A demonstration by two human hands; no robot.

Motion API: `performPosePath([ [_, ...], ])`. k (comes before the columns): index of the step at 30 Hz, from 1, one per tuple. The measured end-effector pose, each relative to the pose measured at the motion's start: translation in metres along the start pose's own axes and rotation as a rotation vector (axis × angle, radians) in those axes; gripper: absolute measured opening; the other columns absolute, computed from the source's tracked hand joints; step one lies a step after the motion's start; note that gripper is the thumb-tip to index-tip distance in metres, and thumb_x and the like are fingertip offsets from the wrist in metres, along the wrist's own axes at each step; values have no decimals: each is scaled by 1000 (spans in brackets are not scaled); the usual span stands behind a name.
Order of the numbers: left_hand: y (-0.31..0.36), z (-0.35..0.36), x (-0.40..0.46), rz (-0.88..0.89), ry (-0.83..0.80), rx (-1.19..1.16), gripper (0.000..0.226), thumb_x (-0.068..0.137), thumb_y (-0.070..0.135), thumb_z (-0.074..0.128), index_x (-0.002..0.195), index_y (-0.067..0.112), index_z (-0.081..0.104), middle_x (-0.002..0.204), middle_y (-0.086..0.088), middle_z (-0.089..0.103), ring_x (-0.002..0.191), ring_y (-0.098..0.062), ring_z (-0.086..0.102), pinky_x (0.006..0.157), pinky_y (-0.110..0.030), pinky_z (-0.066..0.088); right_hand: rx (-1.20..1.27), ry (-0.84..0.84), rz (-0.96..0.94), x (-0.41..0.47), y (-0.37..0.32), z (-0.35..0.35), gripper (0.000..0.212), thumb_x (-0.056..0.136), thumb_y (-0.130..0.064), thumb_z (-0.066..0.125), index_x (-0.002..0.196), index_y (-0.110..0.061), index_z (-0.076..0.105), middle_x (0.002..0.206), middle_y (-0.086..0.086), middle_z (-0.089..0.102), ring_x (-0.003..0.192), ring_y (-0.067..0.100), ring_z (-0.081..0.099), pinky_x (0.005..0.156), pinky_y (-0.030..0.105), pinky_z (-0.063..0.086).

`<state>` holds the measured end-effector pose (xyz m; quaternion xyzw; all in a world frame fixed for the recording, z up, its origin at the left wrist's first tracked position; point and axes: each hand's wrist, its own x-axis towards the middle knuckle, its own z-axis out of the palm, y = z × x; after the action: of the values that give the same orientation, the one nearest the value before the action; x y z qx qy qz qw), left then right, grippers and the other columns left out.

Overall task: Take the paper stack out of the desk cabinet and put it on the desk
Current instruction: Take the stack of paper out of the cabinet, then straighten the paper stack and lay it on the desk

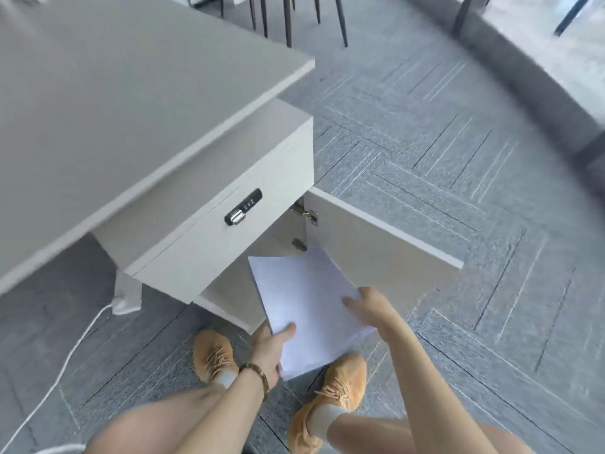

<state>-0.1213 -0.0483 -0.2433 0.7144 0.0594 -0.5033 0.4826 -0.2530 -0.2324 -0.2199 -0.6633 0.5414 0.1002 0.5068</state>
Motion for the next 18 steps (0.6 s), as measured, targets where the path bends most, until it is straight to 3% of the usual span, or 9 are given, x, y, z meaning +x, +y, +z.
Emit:
performPosePath([
  [2,12,5,-45,40,-43,-27,20,88,17,72,107,16,65,110,-6,73,98,-23,69,77,-36,56,58,54,-5,-40,-5,-23,16,86,-26,60,77,-13,62,80,7,62,75,23,60,67,31,45],
  [4,18,10,-80,57,-86,-72,19,90,15,70,108,14,64,111,-8,74,99,-25,70,74,-33,56,119,91,-27,-78,-10,-45,19,84,-25,64,72,-10,66,79,9,65,77,25,63,69,35,48],
  [6,23,14,-114,93,-133,-111,30,91,16,70,119,12,62,117,-7,73,102,-24,70,70,-30,56,186,114,-64,-113,-14,-64,26,81,-23,65,88,1,74,83,16,69,78,29,68,73,44,55],
  [8,29,19,-150,142,-185,-159,28,93,14,67,121,14,63,115,-3,74,98,-17,71,65,-26,57,269,124,-97,-150,-16,-81,30,86,-13,64,100,11,72,81,15,67,70,27,65,67,42,55],
  [10,35,21,-184,213,-239,-181,25,95,10,63,120,15,65,114,-1,75,96,-13,72,66,-23,58,307,107,-132,-185,-17,-96,24,88,-11,63,100,8,72,84,13,70,68,25,66,65,35,53],
  [13,41,16,-229,307,-283,-193,26,94,7,62,119,14,67,114,-3,77,98,-16,74,74,-28,58,316,59,-205,-233,-21,-116,22,88,-16,62,103,-7,75,95,12,78,79,28,74,76,38,59],
  [15,46,10,-255,365,-308,-190,27,93,7,63,119,12,68,112,-3,78,96,-18,75,73,-30,60,319,20,-276,-260,-28,-126,19,93,-14,60,104,-15,75,95,7,79,77,20,76,73,32,61],
  [18,58,-2,-290,458,-340,-142,27,93,5,63,119,10,67,111,-5,79,96,-20,76,70,-29,61,398,13,-340,-295,-43,-132,19,95,-19,63,107,-7,72,102,14,77,79,25,75,75,35,61],
])
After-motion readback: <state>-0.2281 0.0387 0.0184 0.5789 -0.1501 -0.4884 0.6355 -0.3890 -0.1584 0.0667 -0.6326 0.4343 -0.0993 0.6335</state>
